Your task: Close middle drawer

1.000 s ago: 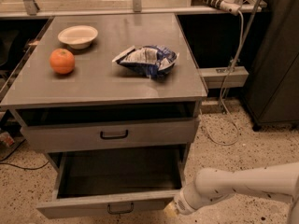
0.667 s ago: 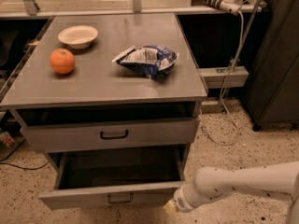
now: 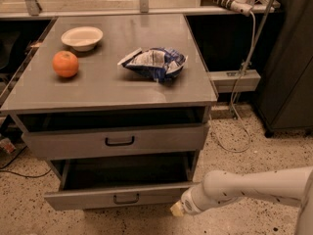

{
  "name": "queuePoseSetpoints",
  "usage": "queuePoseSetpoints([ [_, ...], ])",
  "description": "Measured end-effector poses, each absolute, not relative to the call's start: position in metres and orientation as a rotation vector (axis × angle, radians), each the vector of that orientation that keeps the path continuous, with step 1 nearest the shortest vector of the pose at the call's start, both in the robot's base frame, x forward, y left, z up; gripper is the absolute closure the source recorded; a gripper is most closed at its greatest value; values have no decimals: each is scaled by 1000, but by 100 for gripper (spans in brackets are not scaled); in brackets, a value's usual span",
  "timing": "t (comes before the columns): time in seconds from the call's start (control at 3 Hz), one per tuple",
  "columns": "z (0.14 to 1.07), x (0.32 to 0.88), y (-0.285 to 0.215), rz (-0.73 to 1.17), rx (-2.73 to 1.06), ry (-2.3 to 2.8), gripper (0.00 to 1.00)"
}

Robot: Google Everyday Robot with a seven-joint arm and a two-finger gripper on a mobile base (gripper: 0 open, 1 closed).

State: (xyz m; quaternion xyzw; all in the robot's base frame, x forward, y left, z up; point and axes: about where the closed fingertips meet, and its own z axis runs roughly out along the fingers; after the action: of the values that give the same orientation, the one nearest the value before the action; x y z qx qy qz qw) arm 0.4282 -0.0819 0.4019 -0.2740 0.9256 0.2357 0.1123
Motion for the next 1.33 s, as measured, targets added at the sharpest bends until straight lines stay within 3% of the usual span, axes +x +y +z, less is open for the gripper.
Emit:
queuePoseSetpoints([
  [1.33,394,479,-77,661,-667,2690,100],
])
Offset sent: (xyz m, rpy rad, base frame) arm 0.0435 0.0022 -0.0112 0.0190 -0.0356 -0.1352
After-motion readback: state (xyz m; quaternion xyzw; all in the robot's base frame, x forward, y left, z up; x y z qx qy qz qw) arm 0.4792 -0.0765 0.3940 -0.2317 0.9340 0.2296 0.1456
